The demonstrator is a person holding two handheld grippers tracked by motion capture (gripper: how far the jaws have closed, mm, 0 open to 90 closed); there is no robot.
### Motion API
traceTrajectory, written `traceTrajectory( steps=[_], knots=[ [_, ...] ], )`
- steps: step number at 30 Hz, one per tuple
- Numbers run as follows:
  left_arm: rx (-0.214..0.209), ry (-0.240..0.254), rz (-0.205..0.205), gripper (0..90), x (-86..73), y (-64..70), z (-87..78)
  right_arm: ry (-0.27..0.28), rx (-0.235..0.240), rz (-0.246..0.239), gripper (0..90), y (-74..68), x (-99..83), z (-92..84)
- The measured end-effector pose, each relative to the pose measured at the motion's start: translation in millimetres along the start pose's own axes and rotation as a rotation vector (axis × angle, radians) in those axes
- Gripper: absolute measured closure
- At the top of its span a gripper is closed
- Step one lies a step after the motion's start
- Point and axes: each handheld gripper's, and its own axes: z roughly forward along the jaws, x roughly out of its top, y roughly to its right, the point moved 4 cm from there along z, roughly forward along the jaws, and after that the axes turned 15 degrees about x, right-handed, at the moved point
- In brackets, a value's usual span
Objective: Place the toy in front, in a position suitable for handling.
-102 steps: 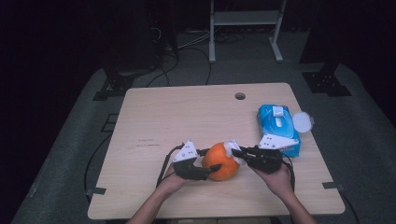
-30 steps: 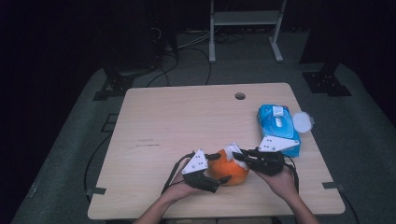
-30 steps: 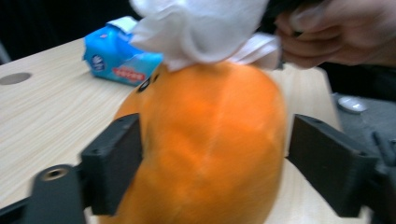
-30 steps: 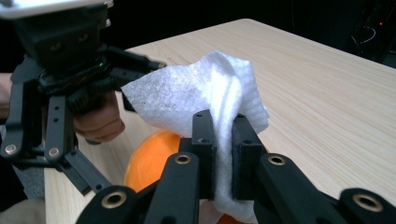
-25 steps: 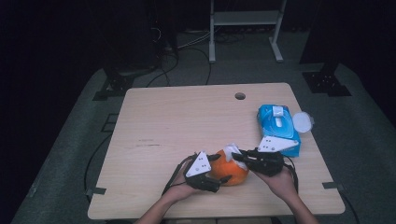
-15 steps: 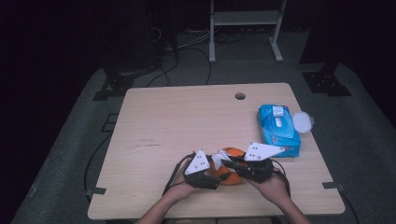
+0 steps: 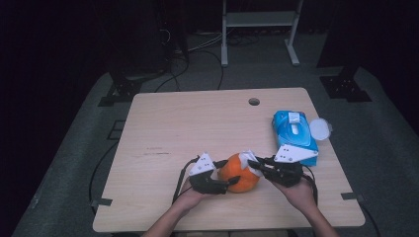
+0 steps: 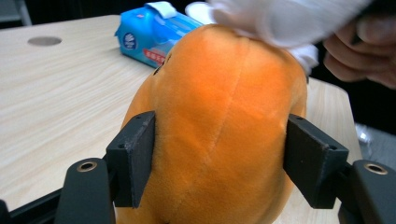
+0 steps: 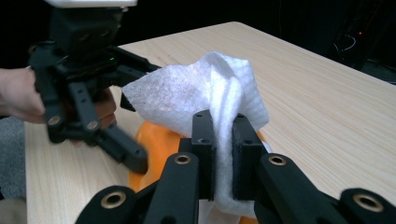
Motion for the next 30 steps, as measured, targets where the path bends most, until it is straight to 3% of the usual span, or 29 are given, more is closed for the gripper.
traceTrajectory(
  steps=[3,8,11,15,18,22,26,30],
  knots=[
    [0.01,-0.002,-0.043,30.6,0.8,-4.4,0.2,-0.001,0.005,-0.001,81.3,-2.7,1.2,1.2],
    [0.016,-0.004,-0.039,30.5,0.4,-3.5,0.3,-0.007,0.047,-0.034,81.1,-14.6,5.9,14.5],
    [0.012,0.0,-0.047,30.6,0.0,-6.5,0.0,-0.004,0.034,-0.041,81.3,-13.7,7.2,14.4],
    [0.005,-0.002,-0.068,30.5,-0.7,-10.4,0.0,0.02,-0.005,0.012,81.3,2.9,0.3,3.0],
    [0.005,-0.001,-0.078,30.1,-0.6,-11.6,0.4,0.036,-0.005,0.058,81.4,11.8,-6.4,-2.1],
    [0.015,0.001,-0.083,28.4,-1.2,-10.6,1.5,0.035,0.015,0.036,81.1,3.3,-2.3,3.7],
    [0.012,-0.009,-0.053,28.2,-1.1,-5.9,1.2,0.026,0.063,0.01,81.2,-10.8,2.7,16.8],
    [0.01,-0.006,-0.044,30.3,-0.5,-5.6,0.4,0.022,0.05,-0.013,81.3,-12.4,5.7,18.5]
  ],
)
